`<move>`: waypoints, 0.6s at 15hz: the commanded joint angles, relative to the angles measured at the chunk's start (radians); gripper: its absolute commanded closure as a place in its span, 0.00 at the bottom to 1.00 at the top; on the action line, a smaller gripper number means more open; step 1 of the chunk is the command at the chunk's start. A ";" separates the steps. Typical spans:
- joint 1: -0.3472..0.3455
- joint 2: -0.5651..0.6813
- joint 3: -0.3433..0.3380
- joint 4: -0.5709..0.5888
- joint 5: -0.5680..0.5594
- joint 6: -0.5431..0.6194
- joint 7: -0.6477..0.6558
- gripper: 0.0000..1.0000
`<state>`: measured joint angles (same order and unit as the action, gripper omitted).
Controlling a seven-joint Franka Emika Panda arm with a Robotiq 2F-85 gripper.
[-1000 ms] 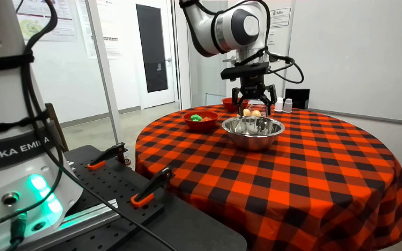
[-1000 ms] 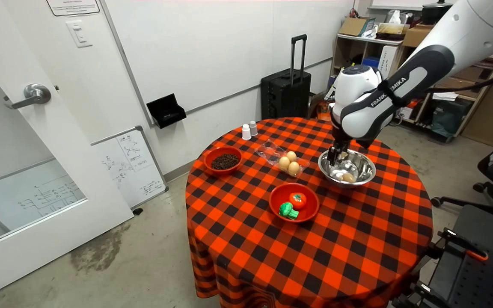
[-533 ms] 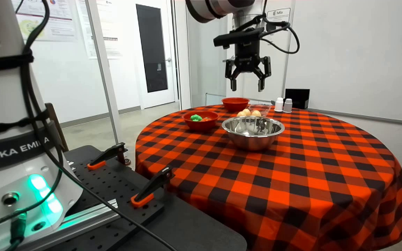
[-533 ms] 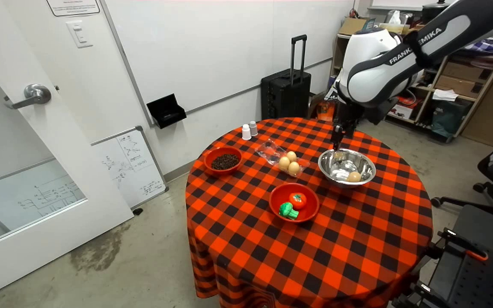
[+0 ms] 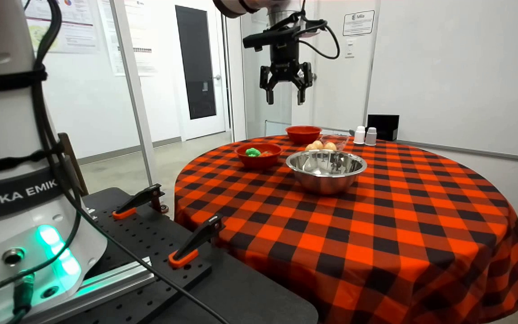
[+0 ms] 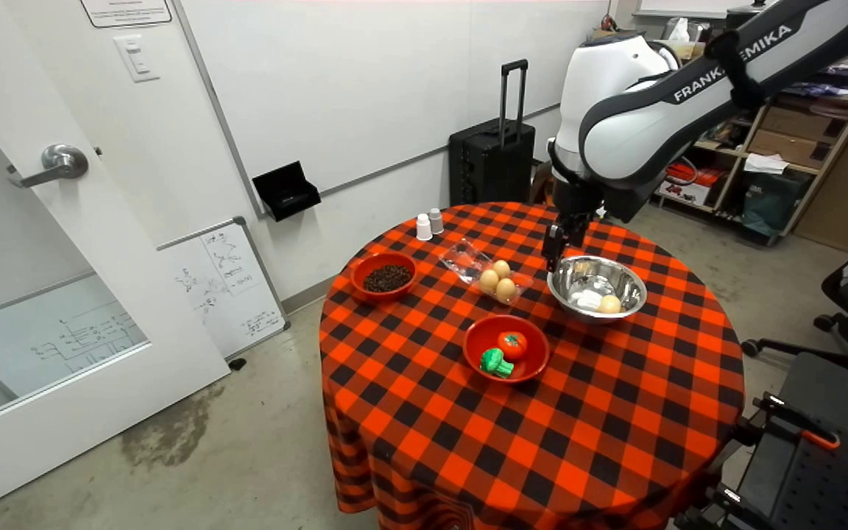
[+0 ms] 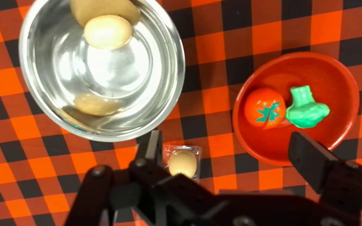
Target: Pick up an egg and the toys from the orange bowl and put them in the silver dish.
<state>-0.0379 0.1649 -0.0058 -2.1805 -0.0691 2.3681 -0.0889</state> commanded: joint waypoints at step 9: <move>0.157 0.166 0.000 0.117 -0.093 -0.057 0.472 0.00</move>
<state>0.0785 0.2683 0.0149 -2.1314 -0.1334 2.3642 0.2476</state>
